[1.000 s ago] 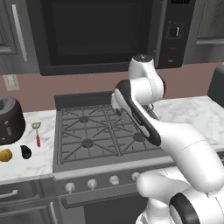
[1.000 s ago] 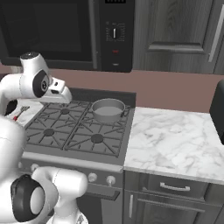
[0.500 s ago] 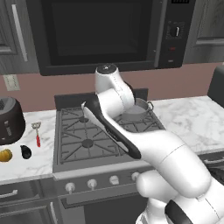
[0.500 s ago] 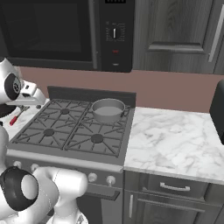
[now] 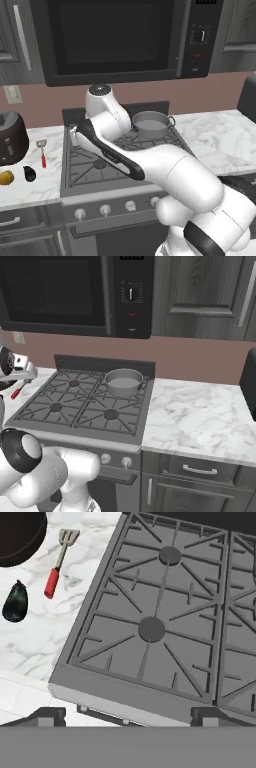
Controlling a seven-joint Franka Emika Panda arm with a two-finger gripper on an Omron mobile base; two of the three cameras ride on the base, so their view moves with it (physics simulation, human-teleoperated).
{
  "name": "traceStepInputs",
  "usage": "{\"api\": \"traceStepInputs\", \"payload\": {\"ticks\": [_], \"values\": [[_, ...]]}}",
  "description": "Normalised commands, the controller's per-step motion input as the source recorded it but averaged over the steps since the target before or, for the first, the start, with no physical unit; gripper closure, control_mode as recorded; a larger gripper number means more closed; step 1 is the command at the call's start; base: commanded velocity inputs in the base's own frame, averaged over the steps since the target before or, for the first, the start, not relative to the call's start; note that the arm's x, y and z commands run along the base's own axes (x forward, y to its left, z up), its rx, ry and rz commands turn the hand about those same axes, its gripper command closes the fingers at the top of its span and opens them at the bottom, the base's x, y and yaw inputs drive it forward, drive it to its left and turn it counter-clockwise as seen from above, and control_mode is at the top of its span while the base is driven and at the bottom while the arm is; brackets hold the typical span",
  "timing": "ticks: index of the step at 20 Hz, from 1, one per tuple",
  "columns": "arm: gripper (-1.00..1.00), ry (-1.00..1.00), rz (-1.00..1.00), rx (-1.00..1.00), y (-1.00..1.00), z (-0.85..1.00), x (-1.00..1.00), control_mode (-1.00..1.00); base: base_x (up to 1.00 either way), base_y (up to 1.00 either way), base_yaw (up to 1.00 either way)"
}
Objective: Put the eggplant and squash in the pot. Retrieve the spatula and lightly stir the vegetables in the pot.
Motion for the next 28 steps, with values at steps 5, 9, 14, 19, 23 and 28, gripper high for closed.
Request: {"api": "traceStepInputs", "payload": {"ticks": [5, 9, 14, 19, 23, 28], "values": [[-1.0, 0.26, 0.25, 0.1, 0.44, -0.48, 0.62, -1.0, 0.0, 0.0, 0.0], [-1.0, 0.29, 0.21, 0.03, 0.5, -0.36, 0.71, -1.0, 0.0, 0.0, 0.0], [-1.0, 0.03, 0.03, -0.01, 0.6, -0.41, 0.15, -1.0, 0.0, 0.0, 0.0], [-1.0, 0.0, -0.01, -0.04, 0.69, -0.2, 0.0, -1.0, 0.0, 0.0, 0.0], [-1.0, 0.0, -0.02, -0.04, 0.91, -0.18, 0.0, -1.0, 0.0, 0.0, 0.0], [-1.0, 0.0, -0.04, -0.05, 0.96, -0.11, 0.0, -1.0, 0.0, 0.0, 0.0]]}}
